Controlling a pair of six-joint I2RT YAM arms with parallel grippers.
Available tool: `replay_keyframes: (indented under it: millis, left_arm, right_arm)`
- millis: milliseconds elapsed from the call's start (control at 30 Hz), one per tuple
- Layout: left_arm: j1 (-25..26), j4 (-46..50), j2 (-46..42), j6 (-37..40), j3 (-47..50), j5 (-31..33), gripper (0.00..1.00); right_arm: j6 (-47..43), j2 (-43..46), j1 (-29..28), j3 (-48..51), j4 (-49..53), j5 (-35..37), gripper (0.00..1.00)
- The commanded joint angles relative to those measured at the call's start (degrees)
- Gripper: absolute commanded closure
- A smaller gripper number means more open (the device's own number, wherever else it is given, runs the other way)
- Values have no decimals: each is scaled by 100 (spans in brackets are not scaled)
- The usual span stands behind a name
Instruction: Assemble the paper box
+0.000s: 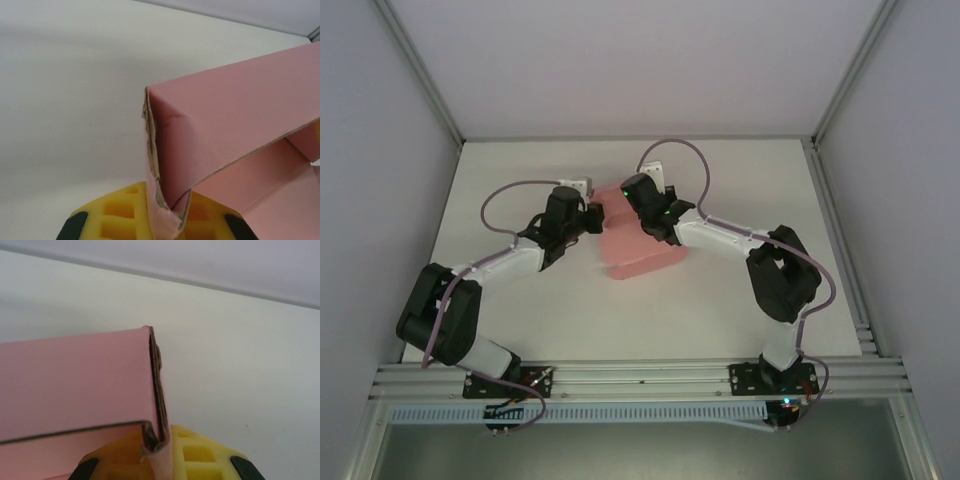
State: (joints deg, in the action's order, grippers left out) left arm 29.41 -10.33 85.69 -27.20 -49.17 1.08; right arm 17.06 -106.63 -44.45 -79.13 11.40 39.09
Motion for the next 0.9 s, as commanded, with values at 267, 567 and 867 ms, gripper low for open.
replay_keyframes:
  millis: [267, 567, 867]
  left_arm:
    - [-349, 1242, 253, -674, -438, 919, 100]
    - [-66, 1006, 710, -402, -923, 652, 100]
    - [-93, 826, 780, 340, -1022, 195, 100]
  right_arm:
    - [231, 160, 651, 792, -71, 1855, 94]
    - [-405, 808, 400, 1741, -2546, -1508, 64]
    - [-439, 1494, 404, 1962, -2034, -3058, 0]
